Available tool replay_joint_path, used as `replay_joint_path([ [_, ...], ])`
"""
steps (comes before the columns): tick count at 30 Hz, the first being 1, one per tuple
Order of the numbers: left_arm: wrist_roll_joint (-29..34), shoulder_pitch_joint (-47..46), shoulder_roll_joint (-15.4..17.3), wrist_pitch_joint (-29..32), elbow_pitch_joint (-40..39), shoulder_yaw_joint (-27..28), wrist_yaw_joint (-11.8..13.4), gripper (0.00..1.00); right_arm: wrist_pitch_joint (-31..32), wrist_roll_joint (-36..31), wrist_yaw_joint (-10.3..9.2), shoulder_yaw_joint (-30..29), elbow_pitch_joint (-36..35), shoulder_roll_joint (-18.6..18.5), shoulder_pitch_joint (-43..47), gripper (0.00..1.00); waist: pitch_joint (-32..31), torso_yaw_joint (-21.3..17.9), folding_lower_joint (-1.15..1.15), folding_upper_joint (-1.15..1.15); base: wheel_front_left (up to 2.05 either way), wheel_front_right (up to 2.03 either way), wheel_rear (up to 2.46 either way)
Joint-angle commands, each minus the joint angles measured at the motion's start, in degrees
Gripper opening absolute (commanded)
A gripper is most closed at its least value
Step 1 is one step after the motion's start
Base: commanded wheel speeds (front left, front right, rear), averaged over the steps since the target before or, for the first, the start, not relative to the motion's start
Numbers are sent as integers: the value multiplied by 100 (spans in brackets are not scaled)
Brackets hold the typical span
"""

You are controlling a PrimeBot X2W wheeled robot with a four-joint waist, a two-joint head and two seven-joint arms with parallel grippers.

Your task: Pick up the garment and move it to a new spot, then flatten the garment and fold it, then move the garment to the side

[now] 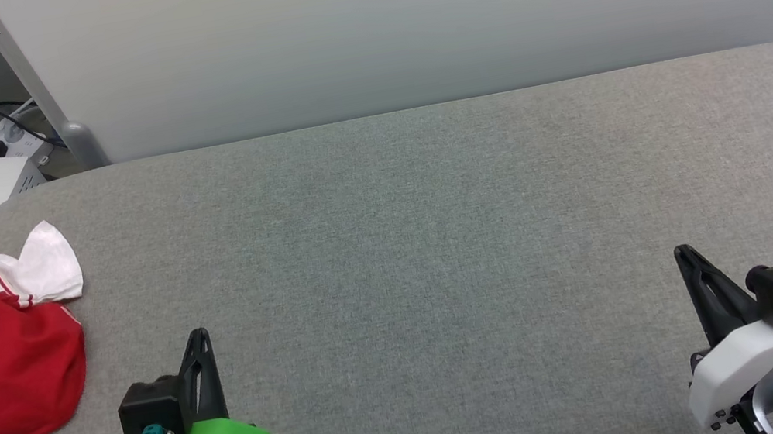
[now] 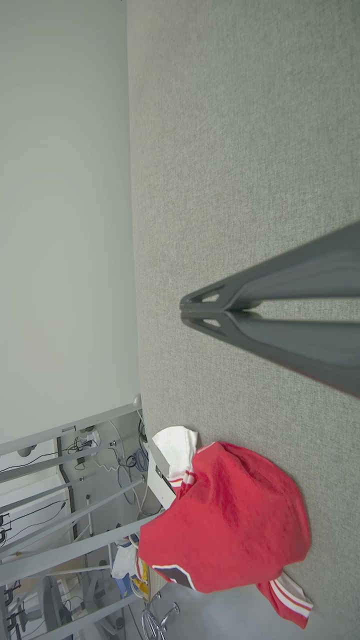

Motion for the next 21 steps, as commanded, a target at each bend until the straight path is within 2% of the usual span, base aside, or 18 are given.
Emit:
replay_joint_path([
  [1, 55, -98, -28, -4, -10, 1, -24, 0, -40, -55, -46, 1, 12, -4, -91, 0, 0, 0, 0, 0, 0, 0, 0],
  [21, 55, -98, -28, -4, -10, 1, -24, 0, -40, -55, -46, 1, 12, -4, -91, 0, 0, 0, 0, 0, 0, 0, 0],
])
